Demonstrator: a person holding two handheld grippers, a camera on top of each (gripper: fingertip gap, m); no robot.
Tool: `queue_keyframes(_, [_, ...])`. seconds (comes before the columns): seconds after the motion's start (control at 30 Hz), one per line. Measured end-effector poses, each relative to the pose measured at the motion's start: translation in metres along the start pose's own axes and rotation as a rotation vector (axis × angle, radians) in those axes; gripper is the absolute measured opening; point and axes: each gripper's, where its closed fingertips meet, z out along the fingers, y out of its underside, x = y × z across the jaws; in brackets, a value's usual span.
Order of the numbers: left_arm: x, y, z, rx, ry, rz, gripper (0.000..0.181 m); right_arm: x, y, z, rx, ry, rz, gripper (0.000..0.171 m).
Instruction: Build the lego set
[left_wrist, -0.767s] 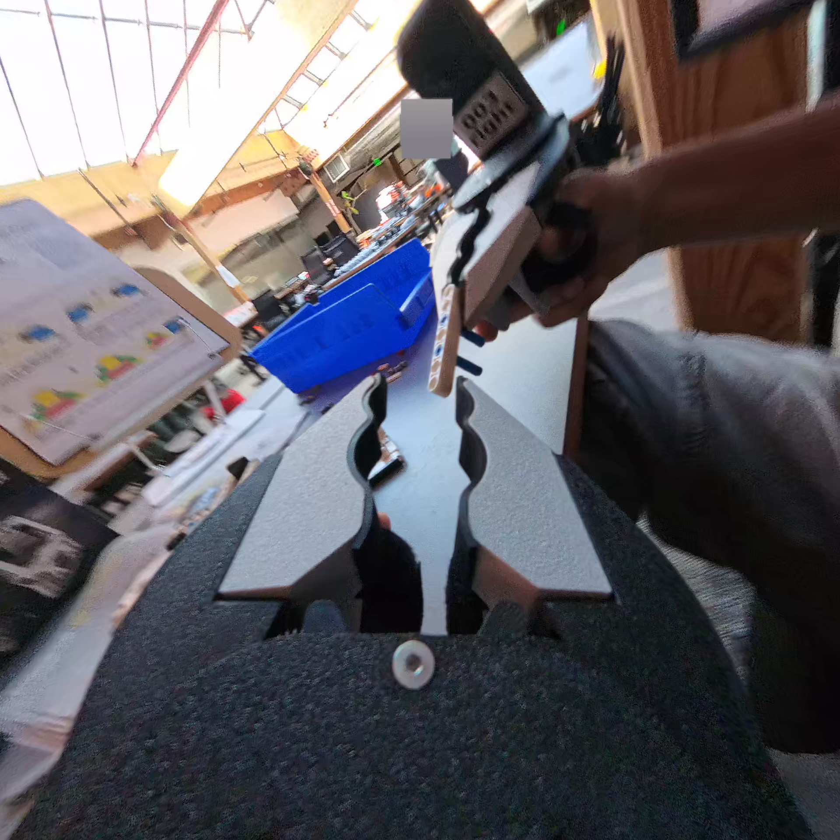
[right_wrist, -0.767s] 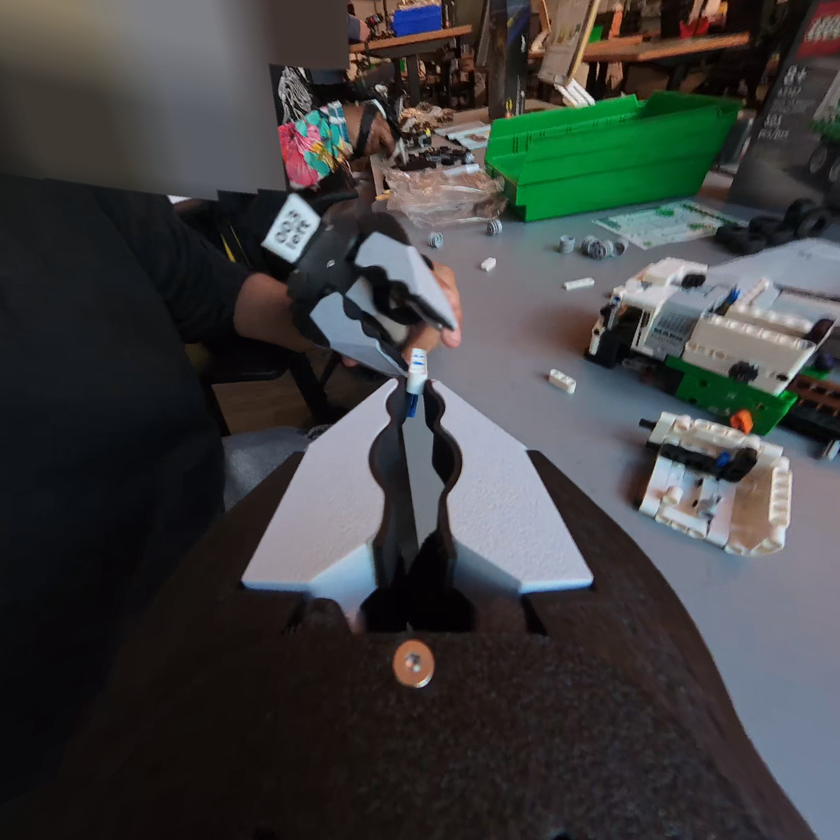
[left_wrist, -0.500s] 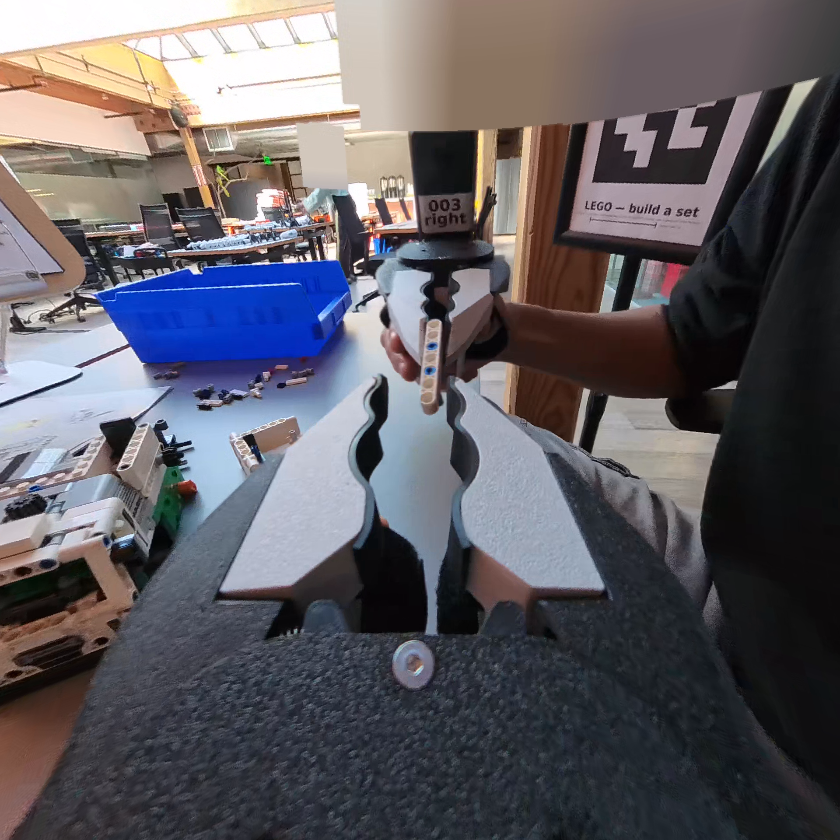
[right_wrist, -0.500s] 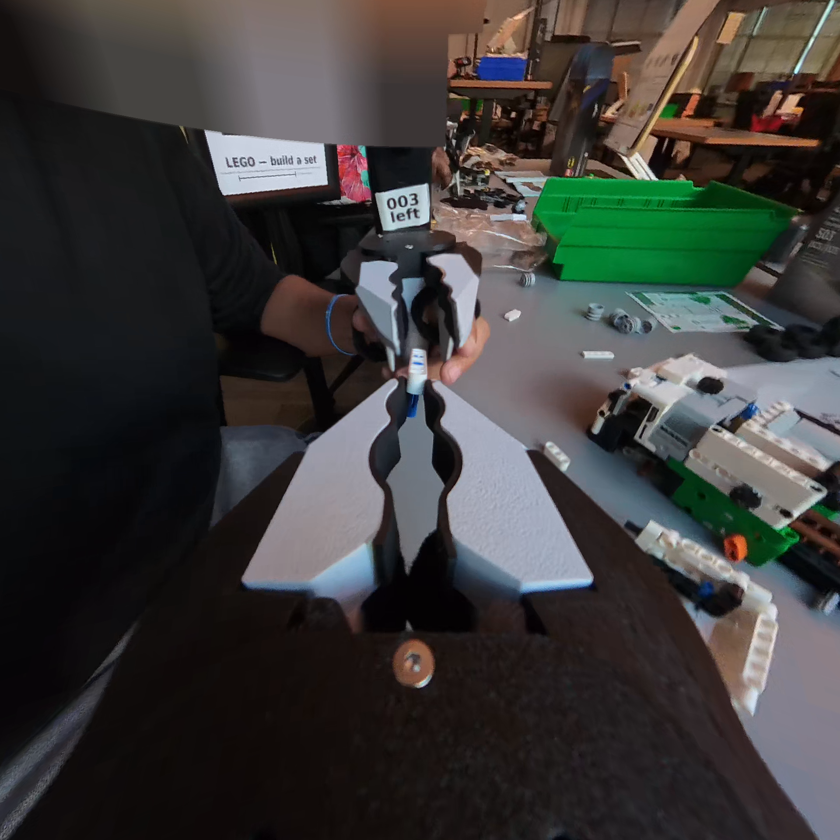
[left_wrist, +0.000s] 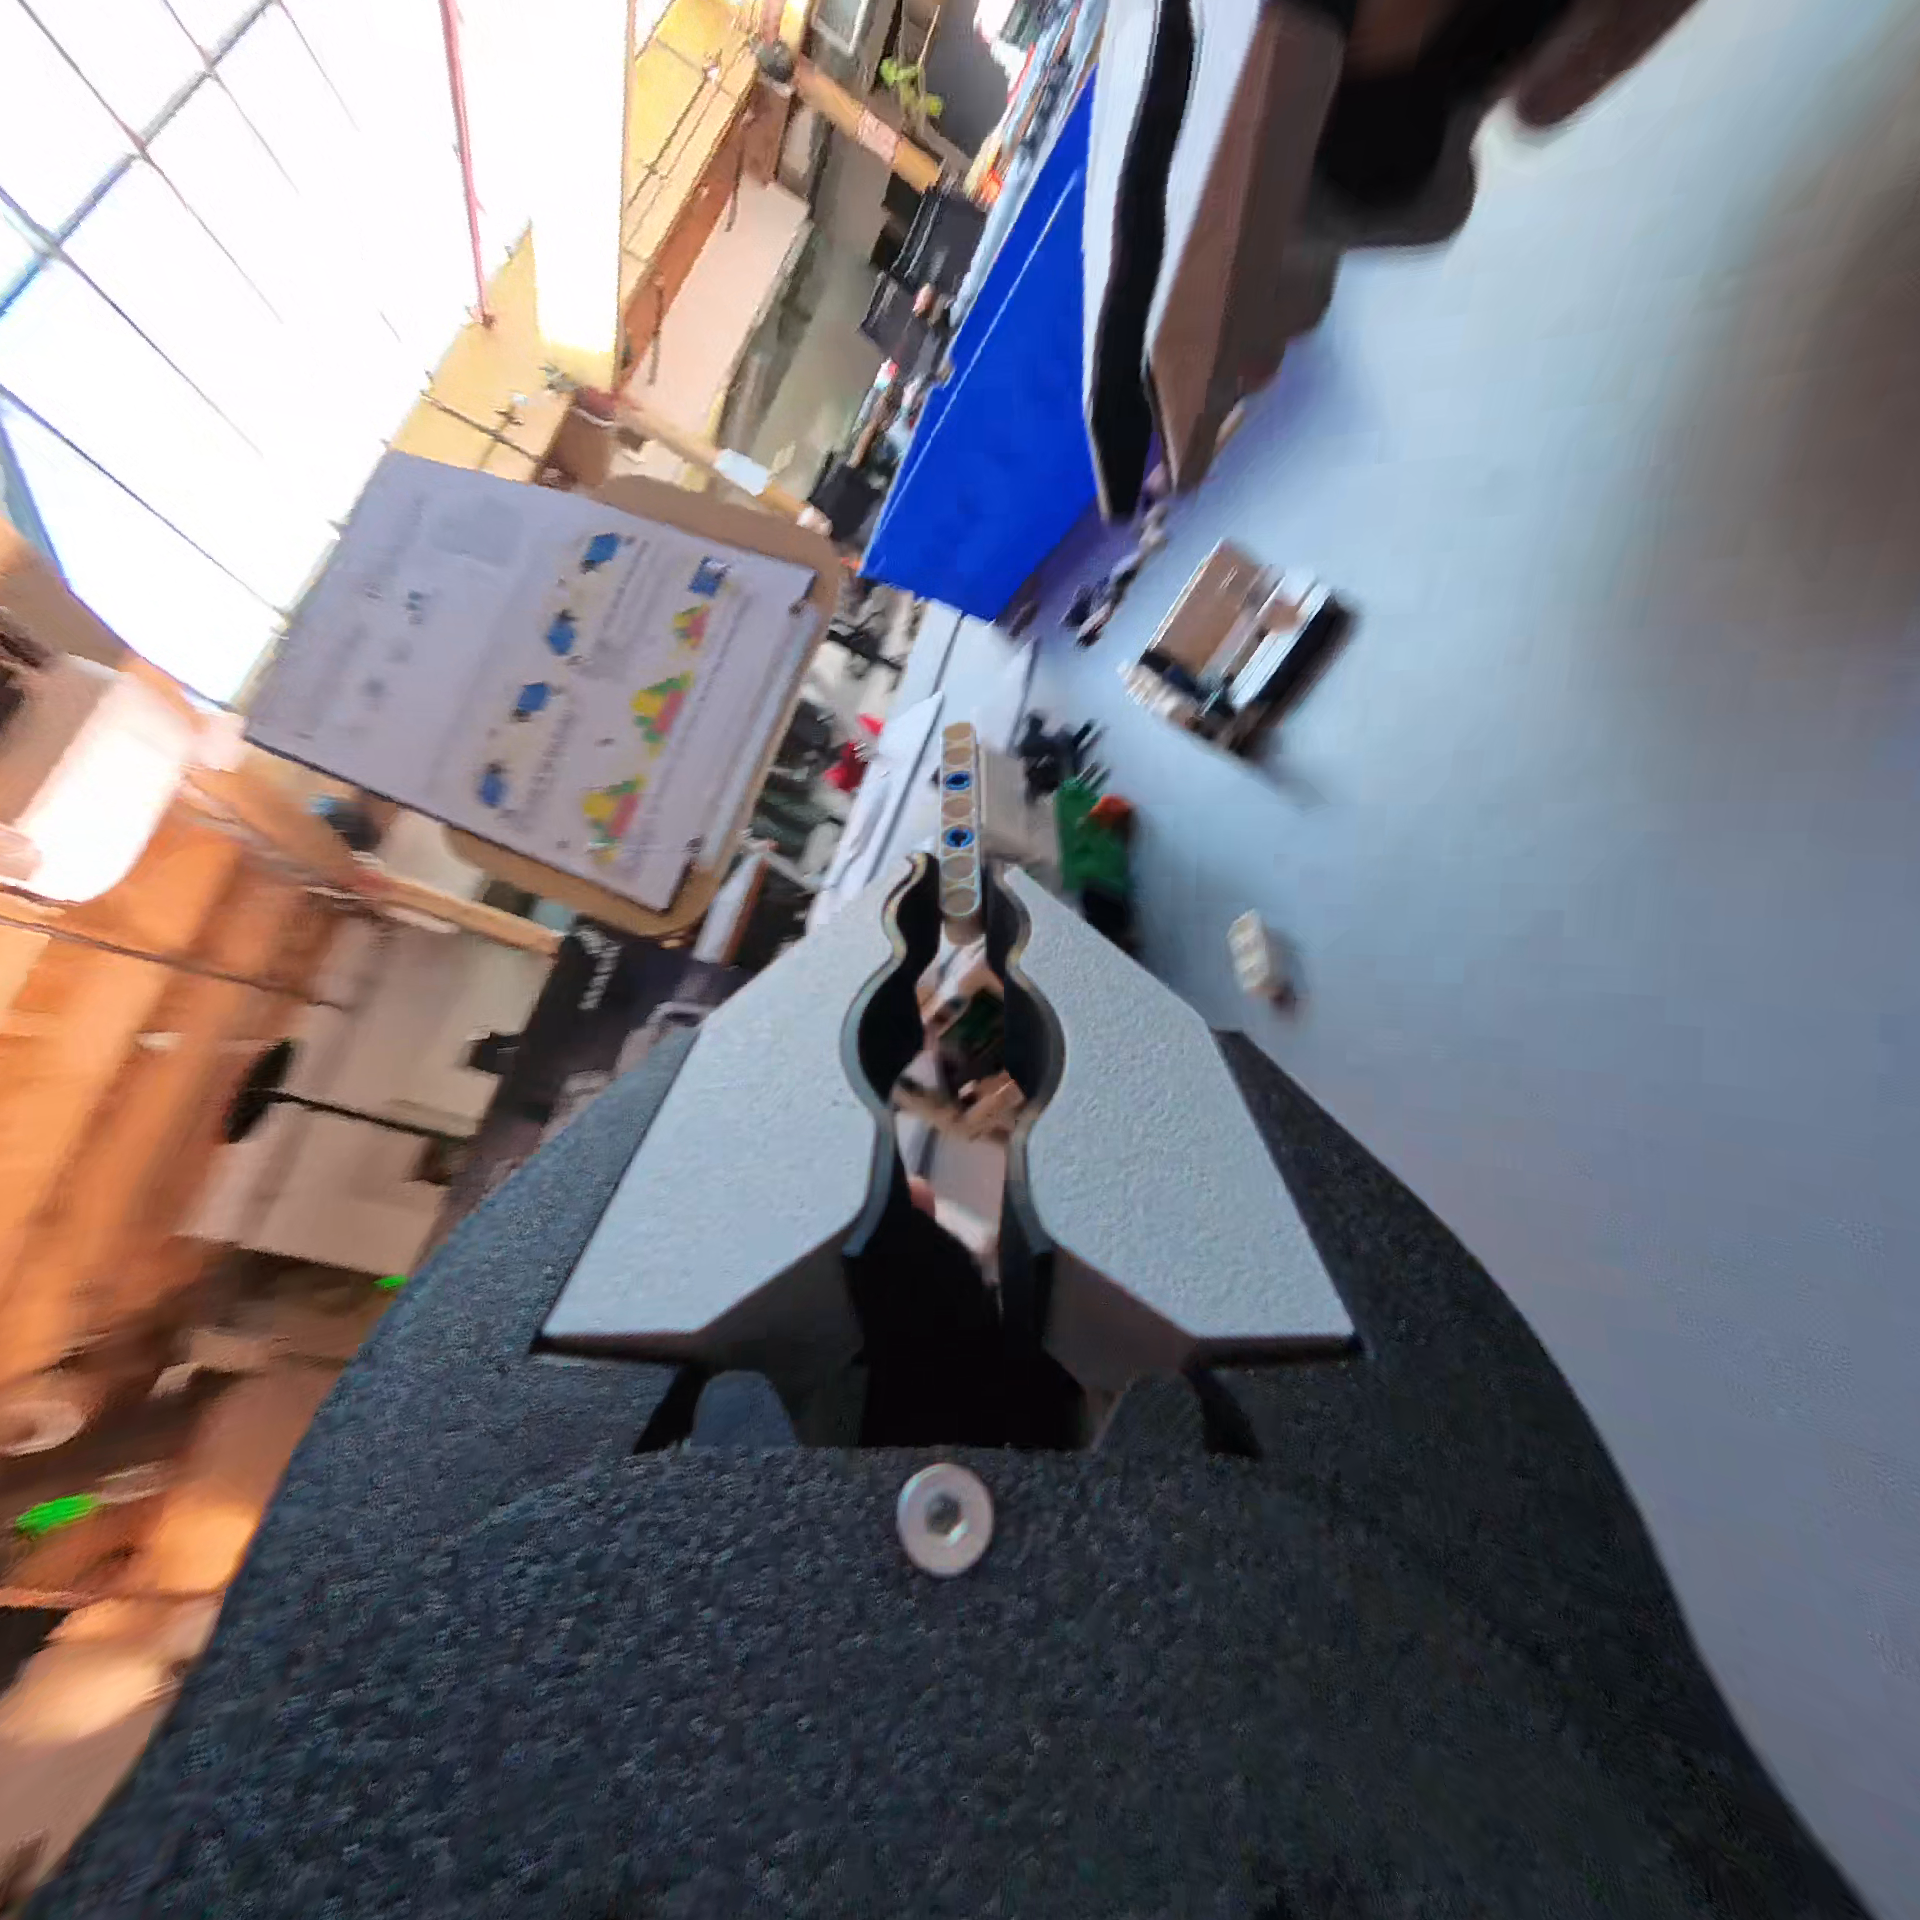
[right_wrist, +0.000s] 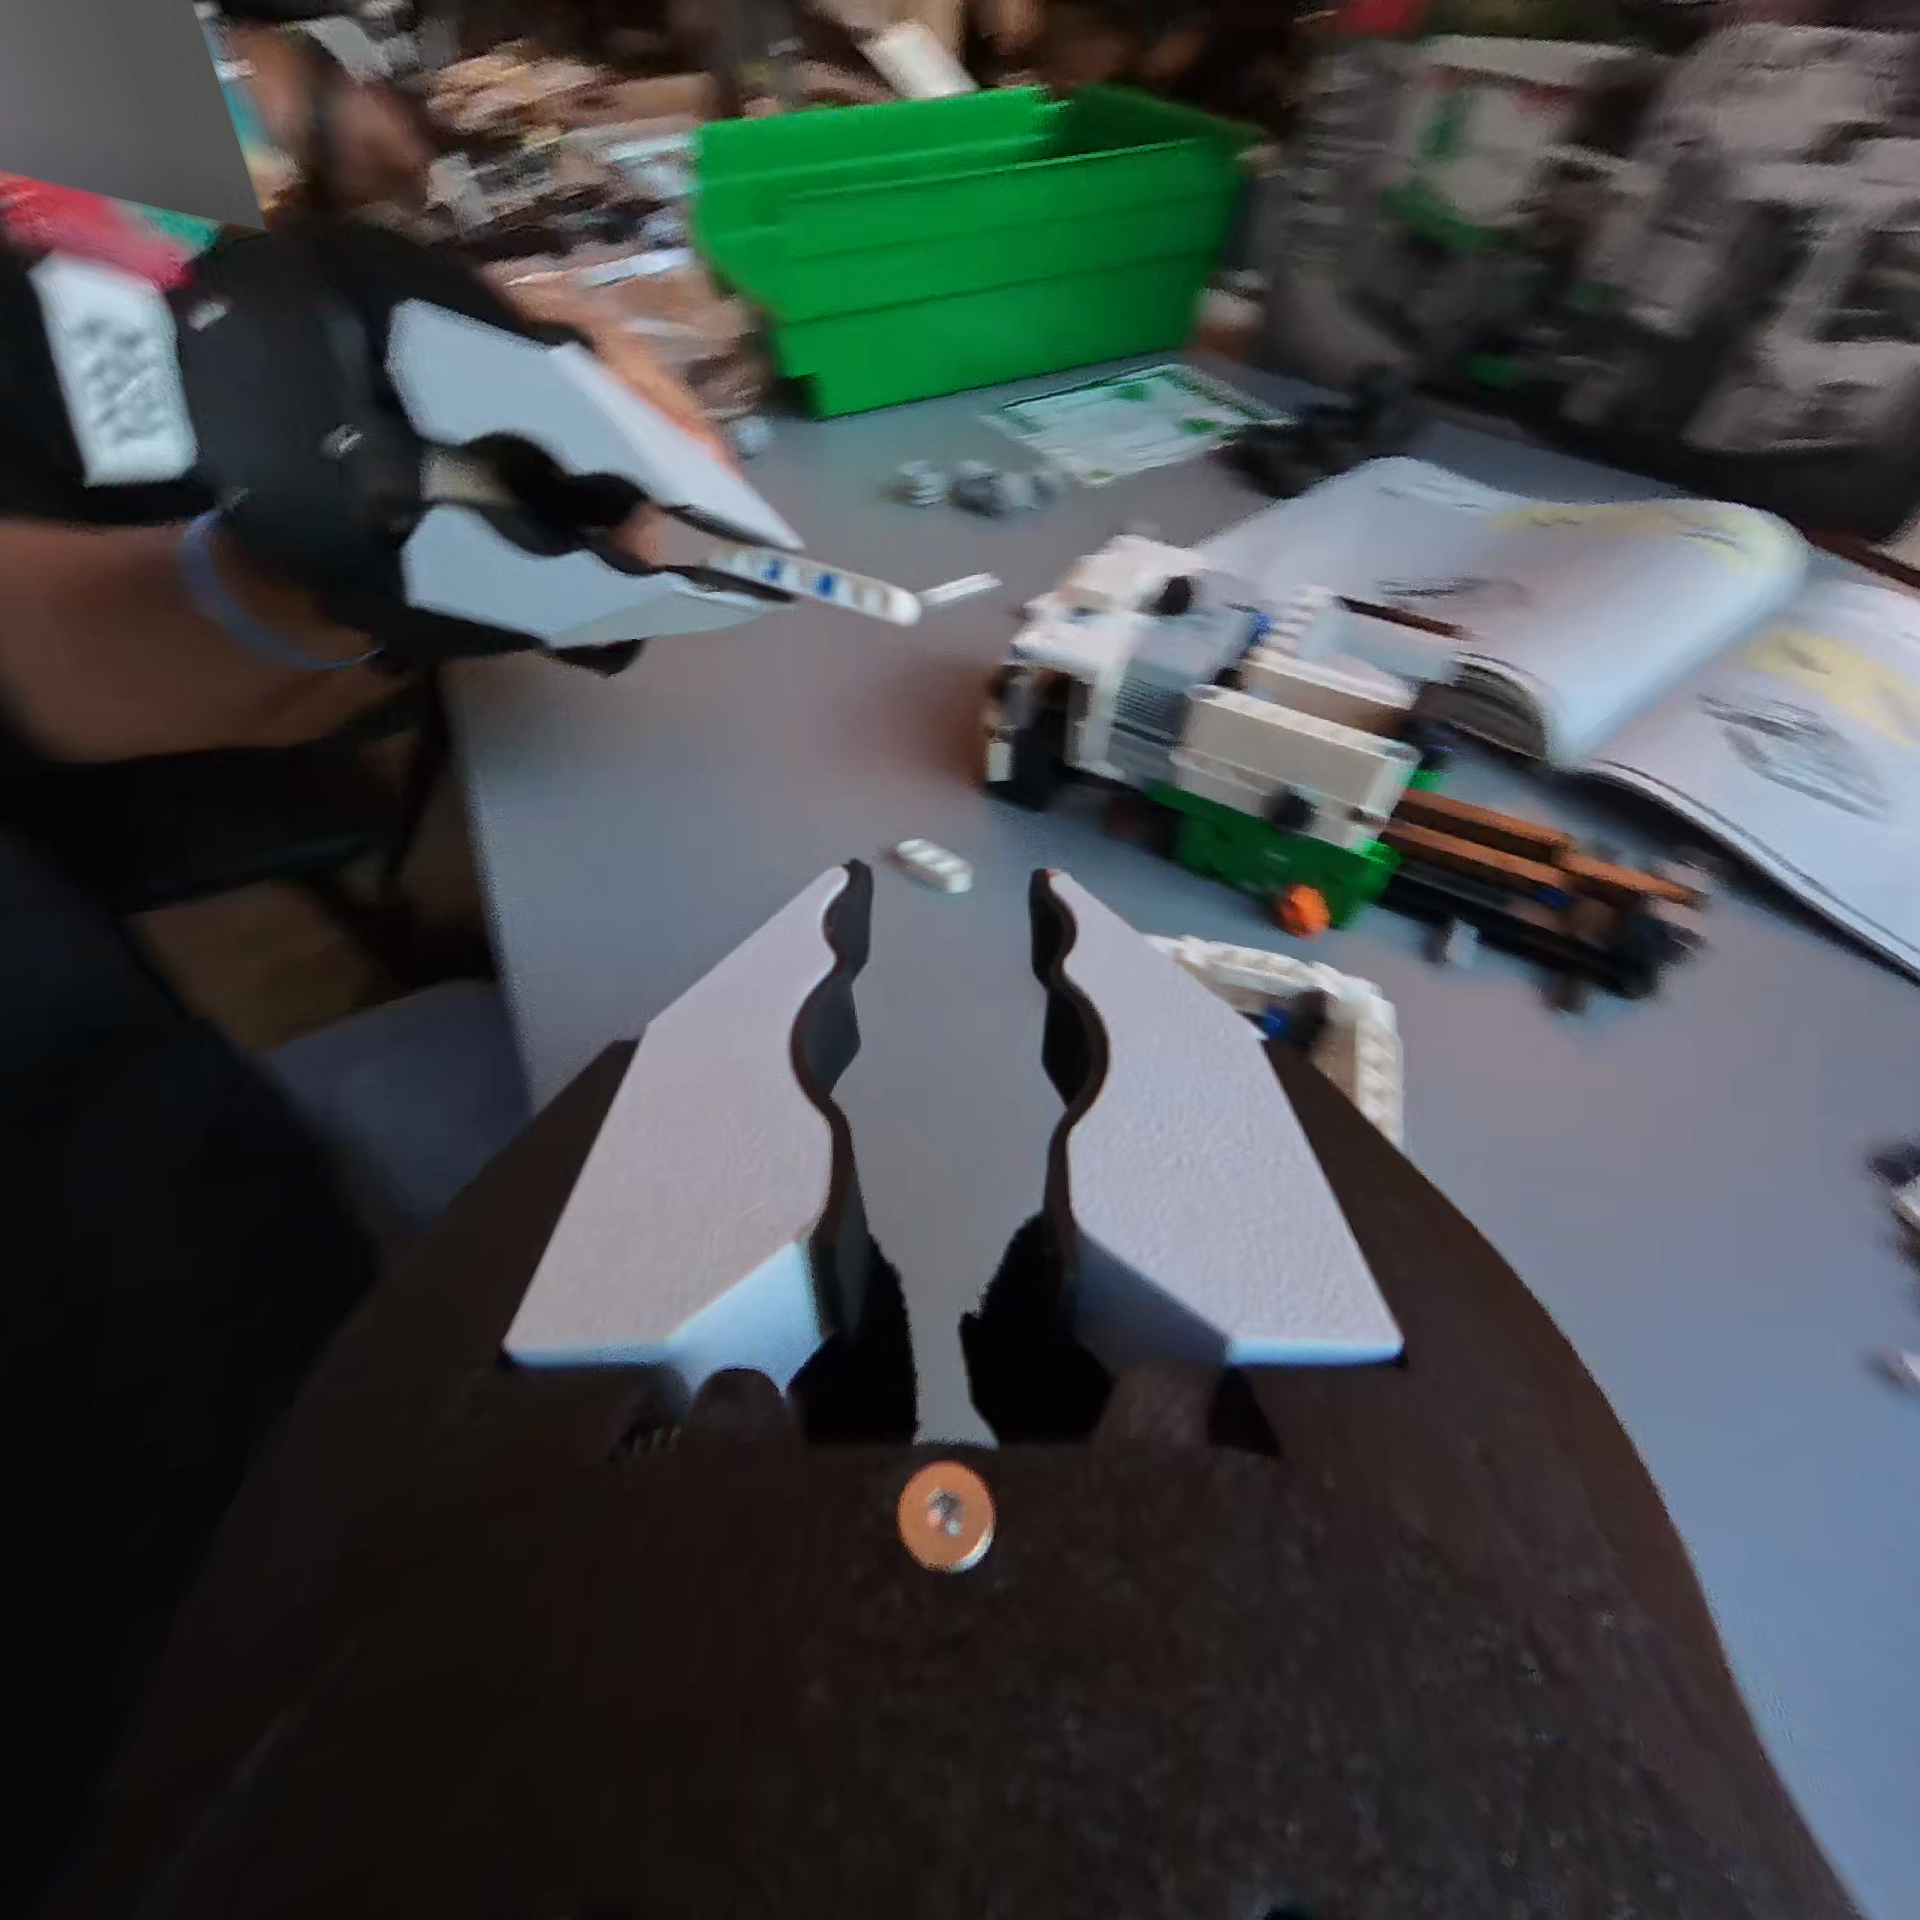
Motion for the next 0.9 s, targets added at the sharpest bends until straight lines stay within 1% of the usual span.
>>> queue_keyframes(0.07, [-0.011,0.018,0.003,-0.033,-0.073,0.071,0.006,0.016,-0.005,-0.008,0.068,0.116,0.066,0.032])
queue_keyframes(0.17, [-0.026,0.034,0.004,-0.028,-0.118,0.026,0.007,0.043,-0.005,-0.027,0.141,0.266,0.131,0.031])
queue_keyframes(0.27, [-0.042,0.054,0.002,-0.05,-0.145,0.014,0.007,0.071,-0.002,-0.05,0.221,0.39,0.133,0.024])
queue_keyframes(0.37, [-0.061,0.071,-0.004,-0.058,-0.226,0.059,0.007,0.097,-0.006,-0.071,0.321,0.514,0.057,0.01])
queue_keyframes(0.5, [-0.065,0.095,-0.001,-0.115,-0.235,0.04,0.007,0.121,-0.006,-0.071,0.285,0.559,-0.012,0.01])
queue_keyframes(0.53, [-0.063,0.1,0.0,-0.121,-0.234,0.037,0.007,0.126,-0.003,-0.068,0.273,0.557,-0.003,0.01])
queue_keyframes(0.67, [-0.058,0.116,0.005,-0.204,-0.229,0.076,0.006,0.129,0.002,-0.061,0.262,0.496,0.059,0.011])
queue_keyframes(0.77, [-0.057,0.13,0.007,-0.266,-0.221,0.059,0.006,0.131,0.002,-0.061,0.272,0.48,0.085,0.011])
queue_keyframes(0.9, [-0.059,0.135,0.006,-0.278,-0.224,0.049,0.006,0.131,0.003,-0.06,0.263,0.468,0.098,0.011])
